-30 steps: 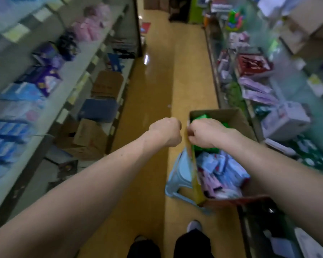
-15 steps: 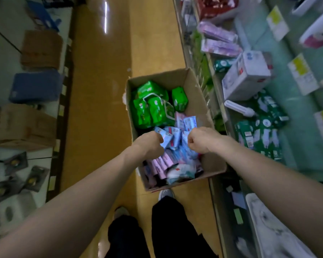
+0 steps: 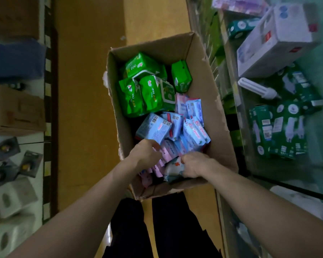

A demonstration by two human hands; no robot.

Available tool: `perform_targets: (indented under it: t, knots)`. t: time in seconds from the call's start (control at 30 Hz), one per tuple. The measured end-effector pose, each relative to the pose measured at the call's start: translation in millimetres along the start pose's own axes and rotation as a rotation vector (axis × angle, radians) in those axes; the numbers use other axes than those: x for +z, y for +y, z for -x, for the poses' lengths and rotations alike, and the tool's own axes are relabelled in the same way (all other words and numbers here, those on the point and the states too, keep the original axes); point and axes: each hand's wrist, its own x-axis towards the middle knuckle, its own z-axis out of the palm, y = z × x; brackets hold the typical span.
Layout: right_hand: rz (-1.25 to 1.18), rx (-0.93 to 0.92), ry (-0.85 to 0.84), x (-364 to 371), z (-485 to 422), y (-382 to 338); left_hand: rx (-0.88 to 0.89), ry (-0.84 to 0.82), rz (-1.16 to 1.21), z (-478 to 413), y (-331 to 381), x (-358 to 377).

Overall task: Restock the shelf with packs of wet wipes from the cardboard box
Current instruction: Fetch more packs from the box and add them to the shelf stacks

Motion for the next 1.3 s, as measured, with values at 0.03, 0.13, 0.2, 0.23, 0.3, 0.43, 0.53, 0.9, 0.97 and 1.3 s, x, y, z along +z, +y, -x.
perform_targets:
  t: [0.03, 0.13, 0.2, 0.23, 0.3, 0.43, 0.53, 0.9, 0.97, 1.3]
  knots:
    - [0.007, 0.008, -0.007, 4.7, -3.8, -0.7, -0.004, -0.008, 0.010, -2.3, -1.4, 2.0]
    - [0.003, 0.037, -0.030, 13.1, -11.3, -2.5, -0.007, -0.034, 0.042, -8.3, -5.6, 7.4]
    - [0.011, 0.036, -0.055, 13.3, -14.0, -5.8, -0.023, -0.048, 0.069, -9.6, -5.5, 10.6]
    - [0.021, 0.031, -0.064, 13.1, -15.0, -8.1, -0.032, -0.053, 0.079, -9.8, -4.8, 12.2]
    - [0.068, 0.010, -0.055, 11.1, -14.4, -11.8, -0.033, -0.058, 0.095, -10.5, -2.3, 15.6]
    - [0.088, -0.077, 0.007, -15.0, -8.0, -4.8, 0.034, -0.090, 0.059, -8.9, 4.7, 20.0]
    - [-0.072, -0.142, -0.015, -48.6, -0.5, 4.4, 0.136, -0.108, -0.009, -4.8, 11.3, 20.8]
    - [-0.857, -0.056, 0.055, -41.7, -27.3, 8.9, -0.028, 0.175, 0.001, -5.3, -4.1, 16.3]
    - [-1.051, -0.046, -0.117, -31.6, -29.1, 8.6, -0.042, 0.186, 0.031, -4.9, -5.7, 18.2]
    - [-0.911, 0.235, -0.288, 11.4, -46.2, 7.6, -0.132, 0.175, 0.394, -10.2, -10.5, 16.3]
